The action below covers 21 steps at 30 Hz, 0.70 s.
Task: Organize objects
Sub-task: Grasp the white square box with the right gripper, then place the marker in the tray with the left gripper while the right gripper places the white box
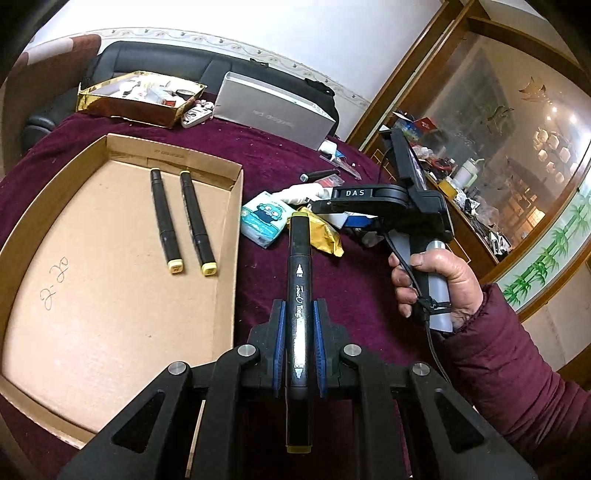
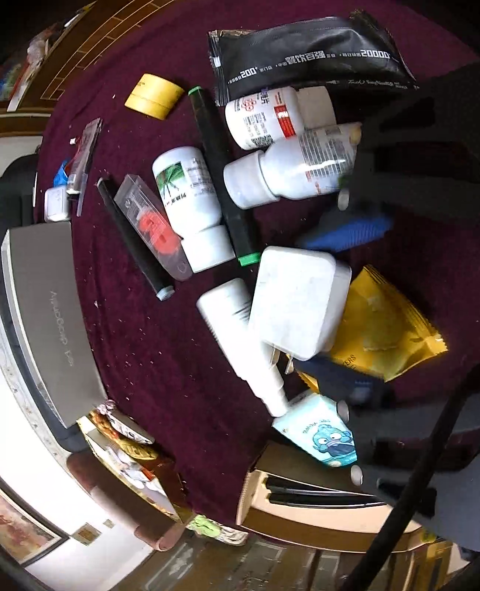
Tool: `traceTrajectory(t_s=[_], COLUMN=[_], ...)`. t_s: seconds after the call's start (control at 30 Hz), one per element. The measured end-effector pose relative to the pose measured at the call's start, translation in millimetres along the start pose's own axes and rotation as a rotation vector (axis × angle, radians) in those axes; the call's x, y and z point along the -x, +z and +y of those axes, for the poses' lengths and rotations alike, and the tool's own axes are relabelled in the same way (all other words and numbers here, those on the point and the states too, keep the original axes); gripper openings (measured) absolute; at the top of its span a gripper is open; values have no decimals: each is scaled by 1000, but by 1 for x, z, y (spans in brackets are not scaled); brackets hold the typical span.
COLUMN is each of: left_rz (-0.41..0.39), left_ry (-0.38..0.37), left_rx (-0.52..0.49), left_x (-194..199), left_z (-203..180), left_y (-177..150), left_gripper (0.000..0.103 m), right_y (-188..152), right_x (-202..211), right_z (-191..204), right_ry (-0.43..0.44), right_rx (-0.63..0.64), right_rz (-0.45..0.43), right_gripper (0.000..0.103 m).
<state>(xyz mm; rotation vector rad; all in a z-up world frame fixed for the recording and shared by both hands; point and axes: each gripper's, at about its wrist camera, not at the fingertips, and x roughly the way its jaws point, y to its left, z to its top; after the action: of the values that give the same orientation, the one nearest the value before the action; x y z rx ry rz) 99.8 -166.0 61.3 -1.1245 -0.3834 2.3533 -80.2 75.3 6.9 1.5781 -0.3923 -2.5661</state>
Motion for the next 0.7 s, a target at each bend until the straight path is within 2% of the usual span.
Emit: traceTrajectory(t_s=[0.1, 0.33, 0.4, 0.53, 0.63, 0.7], left_rz=[-15, -56, -74, -101, -94, -73], left_ry=[7, 19, 32, 105, 151, 157], left_rx=[7, 25, 22, 11, 15, 38], left_x=[5, 29, 38, 55, 55, 49], left_z=[2, 8, 11, 25, 42, 58], left_y=[-1, 4, 8, 24, 37, 46], left_gripper=[12, 12, 12, 12, 12, 12], right_y=[-3, -12, -12, -13, -14, -15], right_x=[7, 54, 68, 89, 91, 86], right_z=[-2, 0, 9, 41, 67, 83], right_ry=[-27, 44, 67, 142, 205, 239], right_rx=[-4, -16, 3, 56, 91, 103], right_rz=[-20, -83, -99, -118, -104, -84], right_gripper=[50, 49, 49, 50, 50, 50])
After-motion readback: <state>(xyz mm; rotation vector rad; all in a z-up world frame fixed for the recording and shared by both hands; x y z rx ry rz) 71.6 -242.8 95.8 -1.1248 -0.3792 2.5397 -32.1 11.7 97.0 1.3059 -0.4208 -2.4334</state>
